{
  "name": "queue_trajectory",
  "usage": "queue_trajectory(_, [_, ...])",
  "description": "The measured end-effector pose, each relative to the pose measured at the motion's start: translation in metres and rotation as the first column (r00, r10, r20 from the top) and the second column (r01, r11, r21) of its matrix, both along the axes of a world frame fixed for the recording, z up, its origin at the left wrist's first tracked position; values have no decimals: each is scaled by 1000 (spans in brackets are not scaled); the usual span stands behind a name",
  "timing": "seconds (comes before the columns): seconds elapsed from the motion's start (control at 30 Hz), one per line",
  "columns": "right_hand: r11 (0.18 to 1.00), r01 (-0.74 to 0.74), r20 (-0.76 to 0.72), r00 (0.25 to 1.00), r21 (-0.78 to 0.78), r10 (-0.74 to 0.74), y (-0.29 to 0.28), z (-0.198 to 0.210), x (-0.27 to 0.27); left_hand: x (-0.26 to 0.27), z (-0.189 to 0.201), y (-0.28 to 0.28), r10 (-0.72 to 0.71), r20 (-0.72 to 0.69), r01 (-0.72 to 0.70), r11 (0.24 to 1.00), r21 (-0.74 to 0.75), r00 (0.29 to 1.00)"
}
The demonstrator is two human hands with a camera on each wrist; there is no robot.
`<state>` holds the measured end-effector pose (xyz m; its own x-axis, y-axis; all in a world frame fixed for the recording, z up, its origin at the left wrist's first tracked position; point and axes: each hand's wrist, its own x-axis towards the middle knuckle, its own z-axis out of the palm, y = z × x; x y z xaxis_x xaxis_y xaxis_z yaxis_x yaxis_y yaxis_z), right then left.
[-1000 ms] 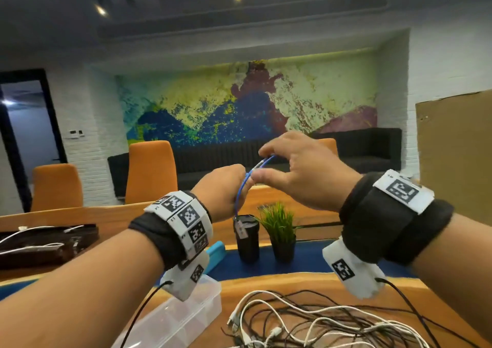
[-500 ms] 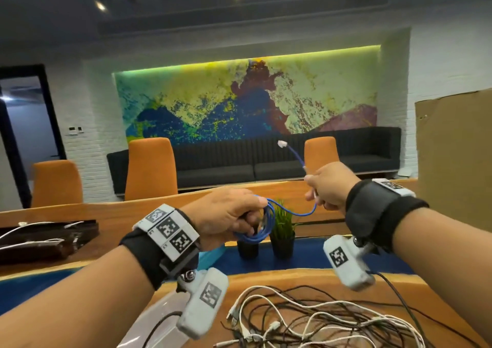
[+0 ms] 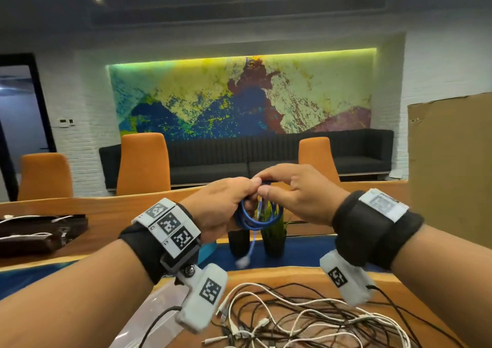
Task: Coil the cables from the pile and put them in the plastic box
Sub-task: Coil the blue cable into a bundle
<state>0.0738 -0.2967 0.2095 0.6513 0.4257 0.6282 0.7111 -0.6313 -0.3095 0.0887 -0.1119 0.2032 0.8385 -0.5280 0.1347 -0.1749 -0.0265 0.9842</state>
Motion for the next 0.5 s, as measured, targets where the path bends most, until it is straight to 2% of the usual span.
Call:
queue_trajectory(0.1, [987,-76,-147,984,143,98,4,-5,0,-2,2,2,-31,7,31,996,-82,1000])
queue_trajectory(0.17, [965,-88,-163,978,248,131,8,-7,0,-2,4,3,-41,40,45,993,-112,998])
queue_trajectory(0.23, [949,-54,-148,983,310,105,10,-8,0,-1,8,2,-3,130,11,998,-61,991])
queue_trajectory(0.33, [969,82,-57,996,232,-71,14,-12,2,1,12,-3,151,344,-189,979,78,927])
queue_trajectory(0.4, [971,188,34,980,145,-195,17,-14,5,1,10,-10,246,353,-283,957,56,902])
queue_trajectory(0.5, [940,333,141,930,74,-340,23,-15,9,-3,6,-22,308,348,-327,945,-4,885])
